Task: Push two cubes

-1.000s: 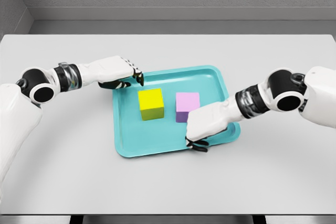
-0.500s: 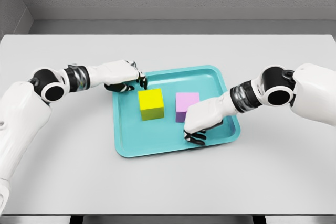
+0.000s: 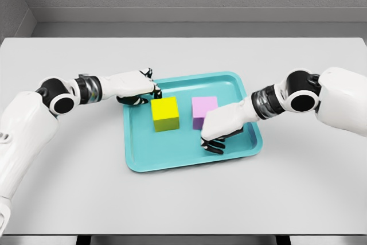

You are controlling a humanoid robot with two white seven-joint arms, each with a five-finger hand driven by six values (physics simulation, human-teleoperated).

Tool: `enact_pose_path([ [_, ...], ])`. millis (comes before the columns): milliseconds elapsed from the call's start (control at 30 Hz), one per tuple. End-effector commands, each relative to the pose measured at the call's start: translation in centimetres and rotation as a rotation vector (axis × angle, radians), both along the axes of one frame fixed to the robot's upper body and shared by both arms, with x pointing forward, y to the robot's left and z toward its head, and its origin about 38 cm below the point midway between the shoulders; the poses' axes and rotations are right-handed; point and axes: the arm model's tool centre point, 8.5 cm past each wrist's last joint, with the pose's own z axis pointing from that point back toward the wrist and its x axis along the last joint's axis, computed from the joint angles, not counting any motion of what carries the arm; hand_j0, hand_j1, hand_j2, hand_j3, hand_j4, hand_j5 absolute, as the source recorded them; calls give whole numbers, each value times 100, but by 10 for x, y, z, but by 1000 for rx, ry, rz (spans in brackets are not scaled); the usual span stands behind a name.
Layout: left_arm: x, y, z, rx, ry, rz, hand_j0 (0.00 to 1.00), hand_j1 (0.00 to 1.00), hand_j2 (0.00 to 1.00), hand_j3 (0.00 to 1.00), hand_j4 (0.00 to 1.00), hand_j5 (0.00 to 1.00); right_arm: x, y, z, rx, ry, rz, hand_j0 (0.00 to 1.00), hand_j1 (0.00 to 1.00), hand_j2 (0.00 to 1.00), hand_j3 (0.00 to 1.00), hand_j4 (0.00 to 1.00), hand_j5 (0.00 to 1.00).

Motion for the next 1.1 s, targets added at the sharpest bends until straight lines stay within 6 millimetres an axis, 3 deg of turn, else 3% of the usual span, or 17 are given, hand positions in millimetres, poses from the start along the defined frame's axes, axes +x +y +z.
enact_pose_path([
  [0,-3,-5,0,-25,22,-23,56,56,56,56,56,56,1,-1,-1,-7,-5,-1,12,12,12,12,12,12],
  [433,-4,-8,0,-26,23,-30,56,56,56,56,56,56,-1,-6,0,-15,-10,3,13,13,13,13,13,13],
  [600,-4,-6,1,-22,20,-29,56,56,56,56,56,56,2,-36,-1,-46,-11,-58,13,13,13,13,13,13],
  [767,-5,-5,4,-20,12,-33,57,57,57,57,57,57,21,-59,4,-61,-35,-142,13,13,13,13,13,13],
  [1067,-3,-2,7,-21,3,-27,57,57,57,57,57,57,43,-65,24,-32,-84,-202,13,13,13,13,13,13],
])
